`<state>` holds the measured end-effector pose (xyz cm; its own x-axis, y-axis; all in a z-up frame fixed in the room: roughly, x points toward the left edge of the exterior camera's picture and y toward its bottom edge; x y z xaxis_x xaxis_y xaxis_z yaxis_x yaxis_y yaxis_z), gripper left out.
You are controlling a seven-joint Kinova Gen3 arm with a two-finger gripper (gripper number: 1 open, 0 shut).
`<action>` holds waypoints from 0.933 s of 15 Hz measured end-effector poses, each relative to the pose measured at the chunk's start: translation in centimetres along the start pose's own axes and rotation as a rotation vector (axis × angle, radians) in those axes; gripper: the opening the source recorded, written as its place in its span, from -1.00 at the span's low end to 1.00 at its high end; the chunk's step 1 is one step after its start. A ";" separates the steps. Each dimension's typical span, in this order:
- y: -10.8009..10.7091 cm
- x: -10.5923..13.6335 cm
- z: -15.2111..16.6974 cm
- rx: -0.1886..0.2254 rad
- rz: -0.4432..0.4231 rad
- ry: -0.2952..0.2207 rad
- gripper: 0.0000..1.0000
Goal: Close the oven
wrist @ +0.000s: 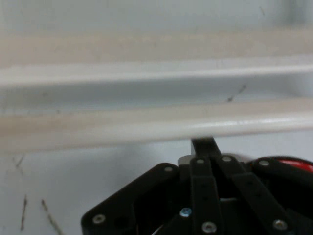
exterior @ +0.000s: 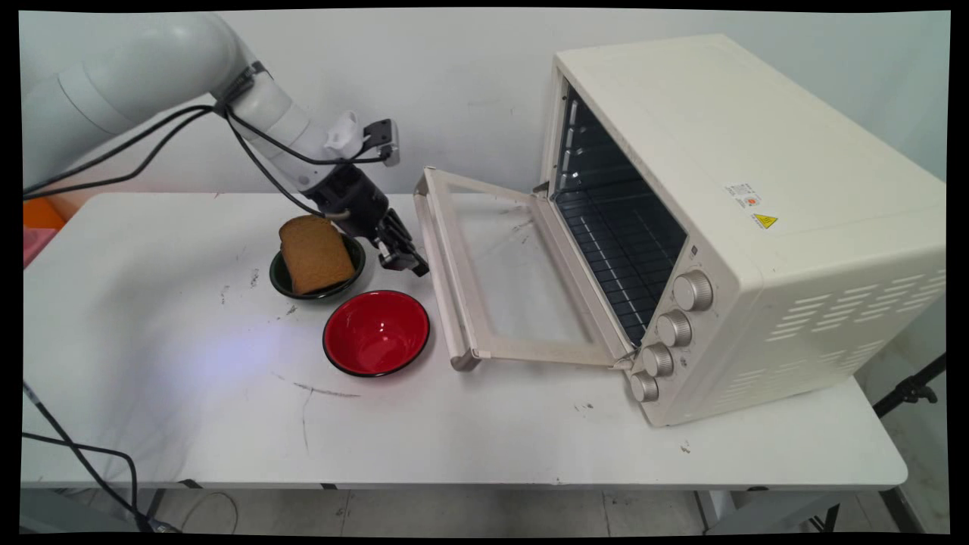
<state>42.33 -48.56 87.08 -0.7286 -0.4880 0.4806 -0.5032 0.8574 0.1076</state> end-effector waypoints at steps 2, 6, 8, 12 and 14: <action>0.2 0.3 0.4 0.008 0.006 0.026 -1.00; 0.7 1.0 -0.4 0.026 0.006 0.089 -1.00; 1.0 1.4 -1.5 0.037 0.000 0.130 -1.00; 1.3 2.8 -4.2 0.066 -0.014 0.212 -1.00; 1.3 3.8 -5.8 0.080 -0.022 0.254 -1.00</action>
<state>41.66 -48.38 94.11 -0.5821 -0.4413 0.6830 -0.5601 0.8265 0.0567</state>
